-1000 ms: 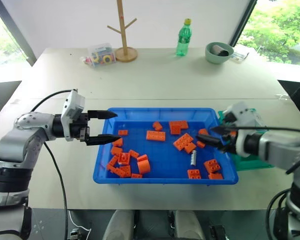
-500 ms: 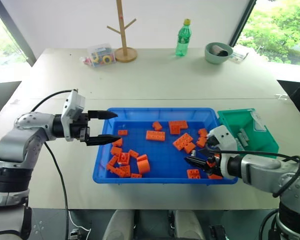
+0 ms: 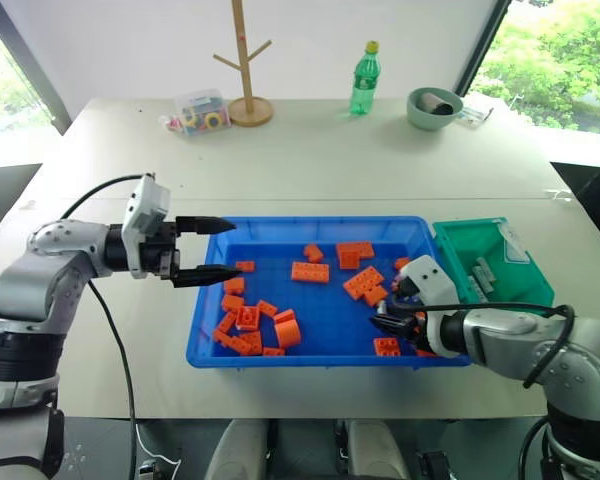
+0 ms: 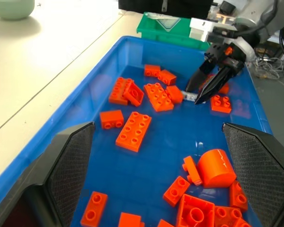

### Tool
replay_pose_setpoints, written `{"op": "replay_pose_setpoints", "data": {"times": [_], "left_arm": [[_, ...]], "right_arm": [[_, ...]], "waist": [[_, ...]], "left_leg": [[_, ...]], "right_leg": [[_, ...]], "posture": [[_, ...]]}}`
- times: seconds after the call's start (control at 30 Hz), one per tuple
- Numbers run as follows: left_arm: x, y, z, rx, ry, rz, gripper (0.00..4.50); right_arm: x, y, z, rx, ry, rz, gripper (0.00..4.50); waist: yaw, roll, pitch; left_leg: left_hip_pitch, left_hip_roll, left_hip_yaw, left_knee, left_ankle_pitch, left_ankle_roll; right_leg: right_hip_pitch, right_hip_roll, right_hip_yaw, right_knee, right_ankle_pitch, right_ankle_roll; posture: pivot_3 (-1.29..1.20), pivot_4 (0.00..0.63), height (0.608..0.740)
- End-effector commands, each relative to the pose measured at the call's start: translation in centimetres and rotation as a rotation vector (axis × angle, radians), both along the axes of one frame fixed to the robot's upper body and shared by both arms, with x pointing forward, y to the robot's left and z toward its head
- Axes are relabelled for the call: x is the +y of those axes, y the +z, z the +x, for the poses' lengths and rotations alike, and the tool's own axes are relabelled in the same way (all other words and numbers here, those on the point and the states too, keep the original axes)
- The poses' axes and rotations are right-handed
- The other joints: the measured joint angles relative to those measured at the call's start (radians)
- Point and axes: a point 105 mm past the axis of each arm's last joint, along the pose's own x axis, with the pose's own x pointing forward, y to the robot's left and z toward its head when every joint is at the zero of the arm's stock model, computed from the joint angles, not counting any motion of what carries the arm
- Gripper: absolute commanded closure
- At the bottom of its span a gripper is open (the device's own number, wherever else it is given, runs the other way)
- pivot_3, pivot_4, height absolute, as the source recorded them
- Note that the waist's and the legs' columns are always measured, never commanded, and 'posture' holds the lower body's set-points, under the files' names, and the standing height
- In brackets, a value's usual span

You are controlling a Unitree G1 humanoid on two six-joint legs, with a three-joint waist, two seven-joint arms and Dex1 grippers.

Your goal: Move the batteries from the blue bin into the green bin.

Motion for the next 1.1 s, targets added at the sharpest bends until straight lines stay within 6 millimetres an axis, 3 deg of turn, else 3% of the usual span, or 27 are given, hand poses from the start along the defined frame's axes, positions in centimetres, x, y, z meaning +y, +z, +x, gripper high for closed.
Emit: {"op": "replay_pose_setpoints", "data": {"times": [0.03, 0.17, 0.3, 0.47, 0.57, 0.7, 0.83, 0.87, 1.03, 1.1], "left_arm": [[0.0, 1.2, -0.2, -0.040, -0.006, -0.014, 0.00], [0.0, 1.2, -0.1, -0.042, -0.003, -0.016, 0.00], [-0.1, 1.2, 0.0, -0.039, -0.007, -0.018, 0.00], [-0.4, 1.1, 0.0, -0.035, -0.018, -0.024, 0.00], [-0.5, 0.9, 0.1, -0.034, -0.023, -0.026, 0.00], [-0.6, 0.9, 0.2, -0.035, -0.030, -0.032, 0.00], [-0.6, 0.9, 0.4, -0.039, -0.037, -0.030, 0.00], [-0.6, 0.9, 0.4, -0.039, -0.037, -0.030, 0.00], [-0.6, 1.0, 0.6, -0.039, -0.037, -0.034, 0.00], [-0.5, 1.1, 0.7, -0.036, -0.033, -0.034, 0.00]], "right_arm": [[-0.8, -0.5, -0.1, 0.025, -0.023, -0.026, 4.35], [-0.6, 0.5, -0.1, 0.007, -0.005, 0.014, 4.43], [-1.6, 4.0, 1.0, -0.090, -0.014, 0.059, 4.43], [-5.6, 9.1, 2.9, -0.224, -0.125, 0.057, 4.43], [-8.6, 11.7, 3.0, -0.266, -0.201, 0.016, 4.43], [-12.8, 12.3, 2.6, -0.258, -0.326, -0.104, 4.43], [-14.5, 11.0, 2.2, -0.222, -0.355, -0.146, 4.43], [-14.6, 10.7, 2.2, -0.216, -0.354, -0.145, 3.40], [-13.7, 10.5, 2.5, -0.247, -0.291, -0.146, 1.02], [-13.9, 11.6, 2.7, -0.337, -0.247, -0.151, 1.02]], "waist": [[0.001, 0.000, 0.000], [0.005, 0.000, 0.000], [0.008, 0.000, 0.000], [0.008, 0.000, 0.000], [0.008, 0.000, 0.000], [0.009, 0.001, 0.000], [0.004, 0.001, 0.000], [0.002, 0.001, 0.000], [-0.001, 0.001, 0.001], [0.002, 0.001, 0.001]], "left_leg": [[0.000, 0.000, 0.000, 0.000, 0.000, 0.000], [0.000, 0.000, 0.000, 0.000, 0.000, 0.000], [-0.001, 0.000, 0.000, 0.000, 0.000, 0.000], [-0.001, 0.000, 0.000, 0.000, 0.000, 0.000], [-0.002, 0.000, 0.000, -0.001, 0.000, 0.001], [-0.003, 0.000, 0.000, -0.001, 0.000, 0.001], [-0.003, 0.000, 0.002, 0.000, -0.001, 0.001], [-0.003, 0.000, 0.002, 0.000, -0.001, 0.001], [-0.002, 0.001, 0.002, 0.000, -0.001, 0.001], [-0.002, 0.001, 0.002, 0.000, -0.001, 0.001]], "right_leg": [[0.000, 0.000, 0.000, 0.000, 0.000, 0.000], [0.000, 0.000, 0.000, 0.000, 0.000, 0.000], [-0.001, 0.000, 0.000, 0.000, 0.000, 0.000], [-0.001, -0.001, 0.000, 0.000, 0.000, 0.000], [-0.002, -0.001, 0.000, 0.000, 0.000, 0.000], [-0.002, -0.001, 0.000, 0.000, 0.000, 0.000], [-0.002, -0.001, 0.000, -0.001, 0.000, 0.000], [-0.002, -0.001, 0.000, -0.001, 0.000, 0.000], [-0.002, -0.001, 0.000, 0.000, 0.000, 0.000], [-0.002, -0.001, 0.000, 0.000, 0.000, 0.000]], "posture": [[0.00, 0.150, 0.703], [0.00, 0.150, 0.703], [0.00, 0.150, 0.703], [0.00, 0.150, 0.703], [0.00, 0.150, 0.703], [0.00, 0.150, 0.703], [0.00, 0.150, 0.703], [0.00, 0.150, 0.703], [0.00, 0.150, 0.703], [0.00, 0.150, 0.703]]}}
